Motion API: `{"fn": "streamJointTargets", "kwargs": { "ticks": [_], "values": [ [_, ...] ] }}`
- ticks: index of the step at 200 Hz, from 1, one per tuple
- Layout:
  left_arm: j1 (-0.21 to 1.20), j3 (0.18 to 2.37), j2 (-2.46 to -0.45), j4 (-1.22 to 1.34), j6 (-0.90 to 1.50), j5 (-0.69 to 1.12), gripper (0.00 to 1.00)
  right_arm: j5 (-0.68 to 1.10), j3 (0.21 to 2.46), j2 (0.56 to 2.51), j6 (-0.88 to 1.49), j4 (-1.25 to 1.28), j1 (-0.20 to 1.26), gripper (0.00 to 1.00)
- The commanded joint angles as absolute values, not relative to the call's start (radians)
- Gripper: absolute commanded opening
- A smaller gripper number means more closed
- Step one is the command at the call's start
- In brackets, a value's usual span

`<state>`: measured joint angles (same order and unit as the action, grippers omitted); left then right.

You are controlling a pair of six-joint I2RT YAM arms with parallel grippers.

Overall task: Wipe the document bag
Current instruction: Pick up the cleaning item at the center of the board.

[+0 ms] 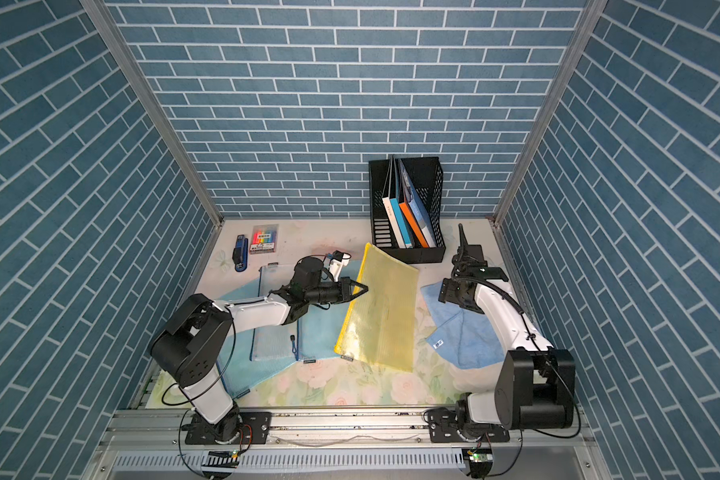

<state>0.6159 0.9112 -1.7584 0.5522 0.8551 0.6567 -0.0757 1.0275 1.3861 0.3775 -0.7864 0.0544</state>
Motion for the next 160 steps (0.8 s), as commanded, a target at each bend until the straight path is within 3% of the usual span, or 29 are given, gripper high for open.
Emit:
{"fn": "streamJointTargets", "kwargs": {
  "ticks": [1,21,77,124,160],
  "values": [
    [0.624,0.946,-1.799,0.716,0.978,0.66,0.0,-0.083,1.01,1.41,0.373,-0.82,0.015,0.9],
    [0.633,0.948,-1.833,0.697,0.988,0.618,0.0,-0.071,0.99,1.468,0.367,-0.787,0.007,0.95],
    [0.635,0.933,-1.961,0.779,1.054,0.574,0.0,-0.091,0.968,1.646,0.329,-0.692,0.006,0.9],
    [0.659,0.971,-2.002,0.714,1.079,0.521,0.0,-0.099,0.961,1.718,0.324,-0.651,0.005,0.69],
    [0.667,0.969,-2.013,0.694,1.105,0.494,0.0,-0.068,0.985,1.766,0.312,-0.652,0.003,0.42]
  ]
}}
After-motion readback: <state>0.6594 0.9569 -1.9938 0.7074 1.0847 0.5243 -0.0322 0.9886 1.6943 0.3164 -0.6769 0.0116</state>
